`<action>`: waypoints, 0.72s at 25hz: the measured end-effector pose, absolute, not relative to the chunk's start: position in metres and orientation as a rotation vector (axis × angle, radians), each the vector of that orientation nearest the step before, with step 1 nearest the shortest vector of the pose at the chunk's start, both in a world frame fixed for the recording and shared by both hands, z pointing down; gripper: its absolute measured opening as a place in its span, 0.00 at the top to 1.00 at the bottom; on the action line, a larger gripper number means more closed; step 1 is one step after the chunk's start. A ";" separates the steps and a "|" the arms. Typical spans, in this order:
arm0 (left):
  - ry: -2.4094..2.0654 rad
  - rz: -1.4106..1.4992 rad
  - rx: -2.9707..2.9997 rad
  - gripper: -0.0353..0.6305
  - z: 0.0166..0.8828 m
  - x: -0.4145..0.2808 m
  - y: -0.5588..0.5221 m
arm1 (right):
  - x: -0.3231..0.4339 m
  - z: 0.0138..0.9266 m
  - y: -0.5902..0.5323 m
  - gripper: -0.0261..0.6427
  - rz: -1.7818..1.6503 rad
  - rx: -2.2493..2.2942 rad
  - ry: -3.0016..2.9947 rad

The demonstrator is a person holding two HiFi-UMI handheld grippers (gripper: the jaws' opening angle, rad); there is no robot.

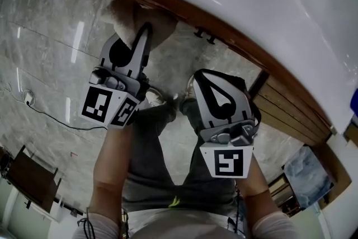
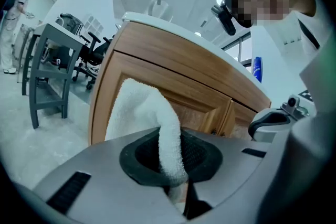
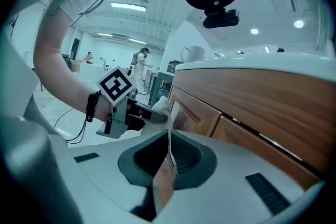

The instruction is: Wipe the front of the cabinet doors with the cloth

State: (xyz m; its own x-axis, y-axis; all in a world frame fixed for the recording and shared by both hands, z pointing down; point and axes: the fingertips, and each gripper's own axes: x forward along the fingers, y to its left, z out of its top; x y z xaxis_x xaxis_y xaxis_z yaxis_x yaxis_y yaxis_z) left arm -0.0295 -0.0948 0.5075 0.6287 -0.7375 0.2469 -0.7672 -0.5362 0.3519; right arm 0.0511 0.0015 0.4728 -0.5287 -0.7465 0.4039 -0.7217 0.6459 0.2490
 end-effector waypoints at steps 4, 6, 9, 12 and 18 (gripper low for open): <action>-1.289 0.129 2.405 0.86 0.521 -0.064 -0.108 | 0.038 0.479 -0.006 0.89 -0.099 1.108 -2.409; -1.331 0.140 2.391 0.86 0.529 -0.080 -0.116 | 0.036 0.483 -0.009 0.89 -0.111 1.098 -2.415; -1.391 0.115 2.355 0.86 0.536 -0.102 -0.132 | 0.035 0.489 -0.012 0.89 -0.125 1.093 -2.418; -1.427 0.098 2.341 0.86 0.541 -0.108 -0.145 | 0.039 0.496 -0.016 0.89 -0.125 1.097 -2.408; -1.469 0.082 2.322 0.86 0.550 -0.109 -0.168 | 0.046 0.507 -0.019 0.89 -0.138 1.064 -2.406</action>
State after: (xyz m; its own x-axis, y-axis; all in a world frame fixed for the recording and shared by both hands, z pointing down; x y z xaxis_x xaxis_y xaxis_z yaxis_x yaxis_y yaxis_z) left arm -0.1094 -0.1675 0.5503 0.4486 -0.8572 0.2529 -0.8800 -0.3742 0.2926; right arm 0.0455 -0.0187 0.5065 -0.5682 -0.7169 0.4040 -0.6660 0.6890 0.2860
